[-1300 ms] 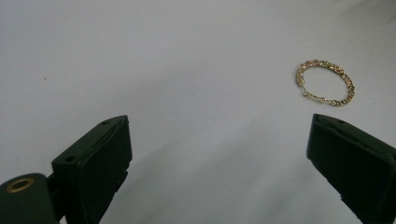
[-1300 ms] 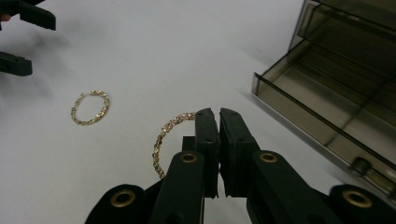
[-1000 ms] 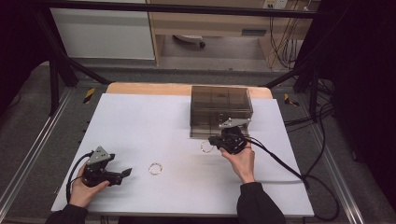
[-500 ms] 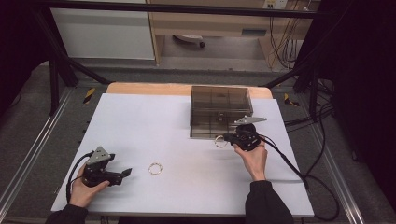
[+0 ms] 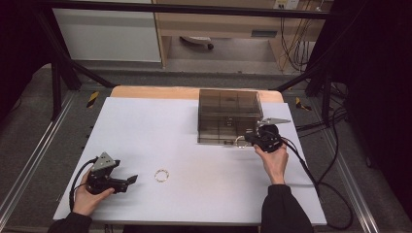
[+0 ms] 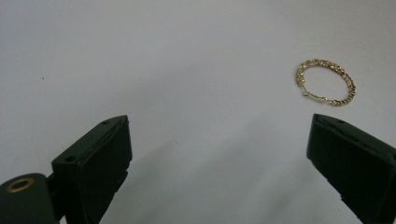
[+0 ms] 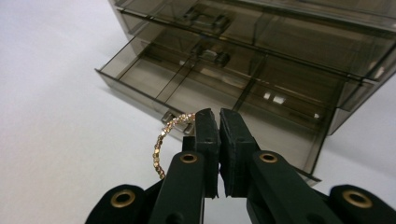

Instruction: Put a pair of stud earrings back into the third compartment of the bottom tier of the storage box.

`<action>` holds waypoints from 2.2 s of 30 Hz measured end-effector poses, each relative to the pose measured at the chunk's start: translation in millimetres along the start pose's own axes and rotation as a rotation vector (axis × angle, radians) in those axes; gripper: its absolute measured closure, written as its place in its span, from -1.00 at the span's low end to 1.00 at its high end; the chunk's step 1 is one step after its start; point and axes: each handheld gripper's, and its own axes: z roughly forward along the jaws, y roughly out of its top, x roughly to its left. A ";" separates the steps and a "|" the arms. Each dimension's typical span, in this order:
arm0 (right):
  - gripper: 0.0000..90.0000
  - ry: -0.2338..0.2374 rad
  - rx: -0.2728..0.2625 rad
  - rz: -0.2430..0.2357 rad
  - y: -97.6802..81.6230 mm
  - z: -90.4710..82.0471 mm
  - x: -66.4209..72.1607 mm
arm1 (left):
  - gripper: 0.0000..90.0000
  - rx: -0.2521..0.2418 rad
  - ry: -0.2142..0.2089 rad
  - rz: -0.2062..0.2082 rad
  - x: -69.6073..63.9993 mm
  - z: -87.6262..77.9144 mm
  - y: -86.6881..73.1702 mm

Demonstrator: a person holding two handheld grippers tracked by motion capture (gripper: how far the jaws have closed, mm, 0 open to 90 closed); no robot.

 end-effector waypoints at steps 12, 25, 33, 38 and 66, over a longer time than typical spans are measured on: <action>0.94 -0.057 0.006 0.032 3.6 12.2 -16.7 | -0.85 0.000 0.001 -0.001 0.0 0.0 0.0; 0.94 -0.081 0.022 0.052 3.8 28.5 -28.5 | -0.85 0.001 0.000 -0.001 0.0 0.2 -0.2; 0.94 -0.098 0.023 0.063 7.1 37.6 -36.9 | -0.85 0.001 0.000 -0.002 0.3 0.2 -0.3; 0.94 -0.103 0.030 0.059 7.1 44.5 -38.3 | -0.86 0.001 0.000 -0.001 0.2 0.3 -0.3; 0.19 -0.061 -0.015 -0.006 -4.8 27.6 -28.3 | -0.85 -0.002 0.001 -0.003 0.7 -0.2 0.0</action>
